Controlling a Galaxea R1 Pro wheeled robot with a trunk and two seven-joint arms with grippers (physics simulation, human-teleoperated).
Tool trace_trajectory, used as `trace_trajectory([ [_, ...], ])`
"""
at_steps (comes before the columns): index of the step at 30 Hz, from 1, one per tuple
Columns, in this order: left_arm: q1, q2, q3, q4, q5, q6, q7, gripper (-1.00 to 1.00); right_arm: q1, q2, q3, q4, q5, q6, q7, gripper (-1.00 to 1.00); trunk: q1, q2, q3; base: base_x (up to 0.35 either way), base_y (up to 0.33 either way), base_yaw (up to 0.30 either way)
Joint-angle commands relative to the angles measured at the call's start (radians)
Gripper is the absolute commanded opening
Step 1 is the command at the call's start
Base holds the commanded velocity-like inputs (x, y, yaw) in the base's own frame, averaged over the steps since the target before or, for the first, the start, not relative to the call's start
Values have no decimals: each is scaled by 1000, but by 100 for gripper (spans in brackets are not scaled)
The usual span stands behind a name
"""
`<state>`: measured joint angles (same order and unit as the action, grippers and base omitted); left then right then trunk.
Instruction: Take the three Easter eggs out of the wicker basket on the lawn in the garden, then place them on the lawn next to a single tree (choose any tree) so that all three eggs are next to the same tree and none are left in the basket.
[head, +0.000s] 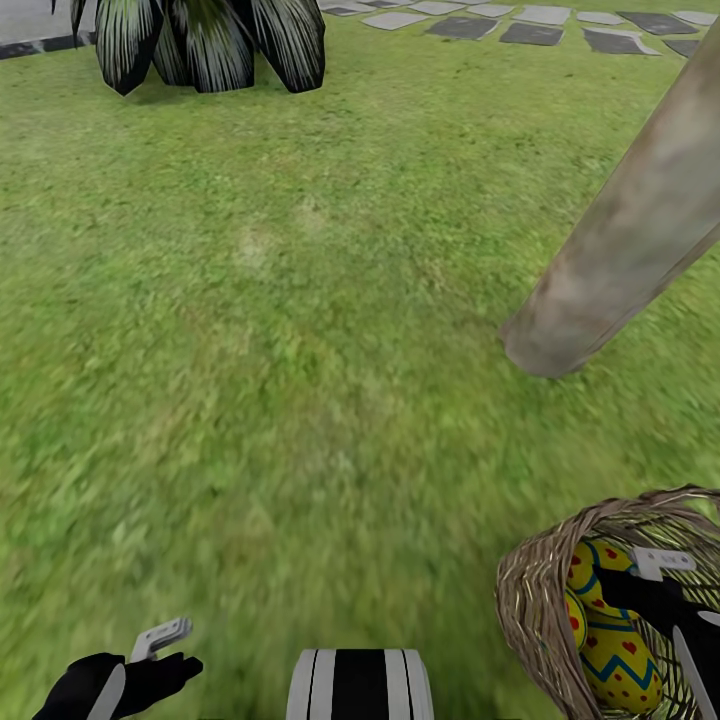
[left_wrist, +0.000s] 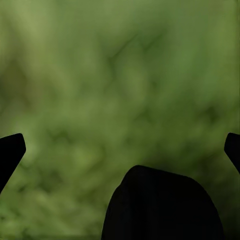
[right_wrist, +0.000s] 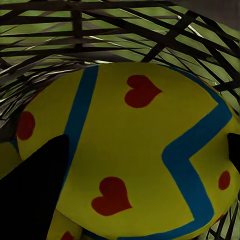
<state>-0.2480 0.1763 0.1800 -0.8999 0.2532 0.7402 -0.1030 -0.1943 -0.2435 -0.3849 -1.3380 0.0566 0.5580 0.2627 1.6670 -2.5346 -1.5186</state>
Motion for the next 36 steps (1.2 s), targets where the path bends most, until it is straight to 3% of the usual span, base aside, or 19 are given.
trace_trajectory([
  [1,-1,-1,2,-1,-3,4,-6,100,0,1,0,95,-4,6,9,-100,0,0,-1,0,0,0],
  [18,-1,-8,1,-1,-4,5,-7,100,0,4,0,95,-4,6,7,-100,0,0,-1,0,0,0],
  [31,-1,-21,1,1,-5,8,-6,100,0,10,3,97,0,6,6,-100,-6,3,50,0,0,0],
  [36,-1,-21,2,2,-4,8,-7,100,1,10,5,97,3,6,6,-100,-6,3,50,-165,-67,0],
])
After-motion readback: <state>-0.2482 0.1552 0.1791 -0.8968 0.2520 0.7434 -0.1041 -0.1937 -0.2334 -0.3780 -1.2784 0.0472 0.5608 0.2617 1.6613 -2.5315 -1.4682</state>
